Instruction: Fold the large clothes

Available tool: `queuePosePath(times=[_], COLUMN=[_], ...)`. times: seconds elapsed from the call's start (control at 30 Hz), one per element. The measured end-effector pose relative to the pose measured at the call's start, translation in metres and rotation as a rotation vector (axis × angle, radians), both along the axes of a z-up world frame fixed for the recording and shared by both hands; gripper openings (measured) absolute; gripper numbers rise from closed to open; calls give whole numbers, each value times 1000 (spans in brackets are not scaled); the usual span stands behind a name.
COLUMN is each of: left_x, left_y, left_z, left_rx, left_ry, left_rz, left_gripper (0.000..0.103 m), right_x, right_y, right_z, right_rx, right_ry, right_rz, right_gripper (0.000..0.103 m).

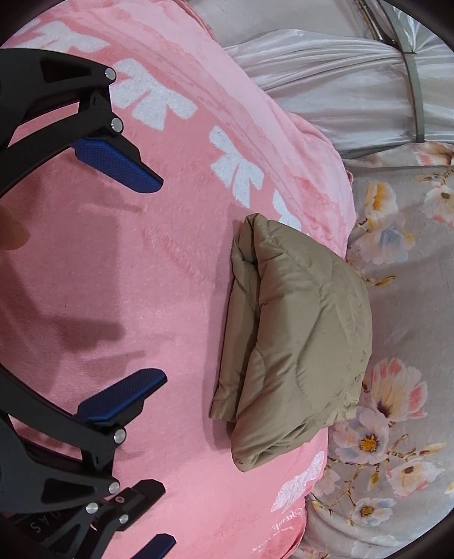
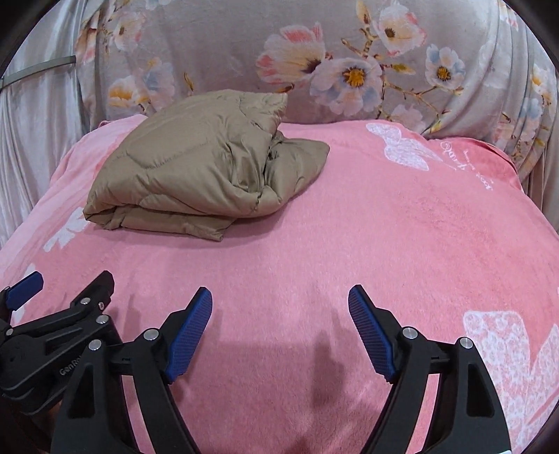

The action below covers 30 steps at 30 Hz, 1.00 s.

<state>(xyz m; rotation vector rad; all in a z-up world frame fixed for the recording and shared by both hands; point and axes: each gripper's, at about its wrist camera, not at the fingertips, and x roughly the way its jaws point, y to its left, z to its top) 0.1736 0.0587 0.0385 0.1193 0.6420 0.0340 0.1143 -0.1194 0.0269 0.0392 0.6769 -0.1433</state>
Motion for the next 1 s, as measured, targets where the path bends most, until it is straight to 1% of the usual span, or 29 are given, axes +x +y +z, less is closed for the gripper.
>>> queuePosePath(times=[0.07,0.13,0.47,1.0], left_x=[2,2,1,0], left_y=[3,1,-3,-2], left_z=[-2,-3,-4,-3], left_rx=[-12,-1,27,27], left_ry=[14,18,6,2], left_rz=[3,11,29,30], left_gripper=[98,98,97,97], right_x=[0,0,2,1], right_y=[3,5,4,4], right_z=[-1,-1,-3,-3], right_rx=[-12,-28,-31,-33], right_ry=[3,4,19,16], right_rz=[8,7,4,4], right_gripper=[78,78,78,78])
